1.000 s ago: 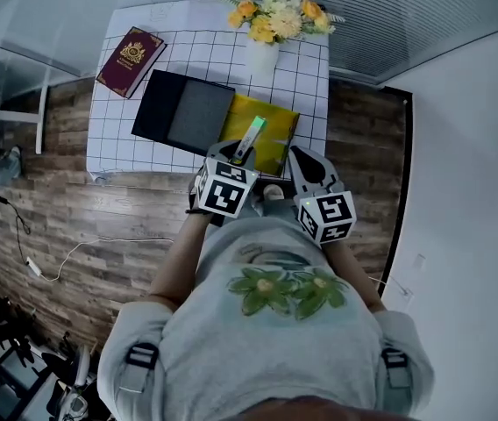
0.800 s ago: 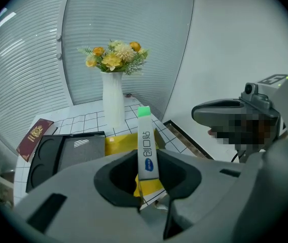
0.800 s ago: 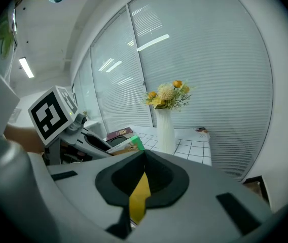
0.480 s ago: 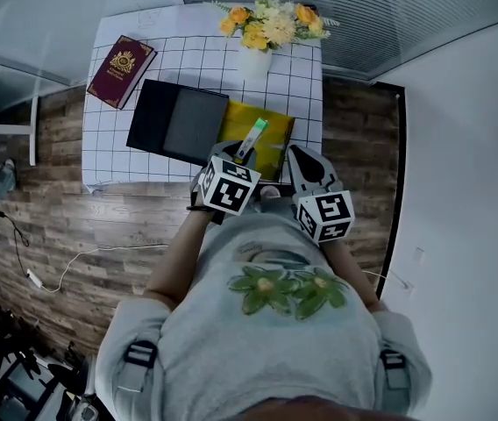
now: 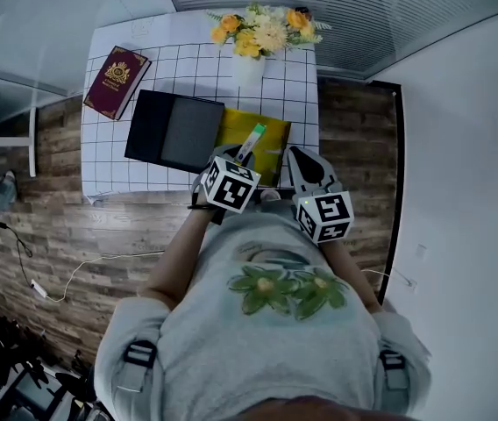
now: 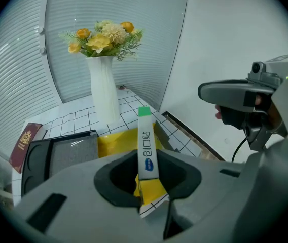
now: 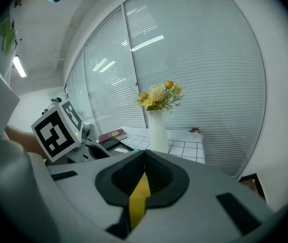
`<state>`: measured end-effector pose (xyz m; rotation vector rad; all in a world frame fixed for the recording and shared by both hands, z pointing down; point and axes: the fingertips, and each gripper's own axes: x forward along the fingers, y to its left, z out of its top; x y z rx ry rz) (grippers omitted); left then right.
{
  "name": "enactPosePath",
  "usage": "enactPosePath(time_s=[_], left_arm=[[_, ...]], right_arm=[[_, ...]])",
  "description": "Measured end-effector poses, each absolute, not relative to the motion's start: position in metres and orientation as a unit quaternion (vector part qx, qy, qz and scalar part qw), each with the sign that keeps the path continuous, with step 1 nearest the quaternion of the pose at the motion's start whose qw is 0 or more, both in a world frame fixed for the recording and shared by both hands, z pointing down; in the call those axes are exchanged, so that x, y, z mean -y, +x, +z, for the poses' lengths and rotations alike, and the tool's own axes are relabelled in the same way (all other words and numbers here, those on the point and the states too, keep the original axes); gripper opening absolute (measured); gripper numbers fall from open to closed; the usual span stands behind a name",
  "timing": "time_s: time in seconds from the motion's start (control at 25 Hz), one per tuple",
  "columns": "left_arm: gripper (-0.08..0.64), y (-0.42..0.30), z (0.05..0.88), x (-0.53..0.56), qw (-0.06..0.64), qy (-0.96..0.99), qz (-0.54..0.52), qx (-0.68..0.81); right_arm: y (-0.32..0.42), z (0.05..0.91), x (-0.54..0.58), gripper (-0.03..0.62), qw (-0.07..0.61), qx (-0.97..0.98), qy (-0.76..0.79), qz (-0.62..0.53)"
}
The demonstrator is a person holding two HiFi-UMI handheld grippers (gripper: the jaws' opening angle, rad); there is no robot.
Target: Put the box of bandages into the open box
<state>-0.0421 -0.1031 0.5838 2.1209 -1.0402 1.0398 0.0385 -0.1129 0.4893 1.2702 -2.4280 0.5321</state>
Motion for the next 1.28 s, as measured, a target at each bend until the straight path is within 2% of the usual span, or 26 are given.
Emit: enactPosePath(time_s=[1.28], left_arm=[[0.101,-0.046,0.628,0.103,0.297,0.771,0.417,0.377]], right_arm=[[0.044,0.493,0.111,0.006,0.181,0.848,0.459,0.194]])
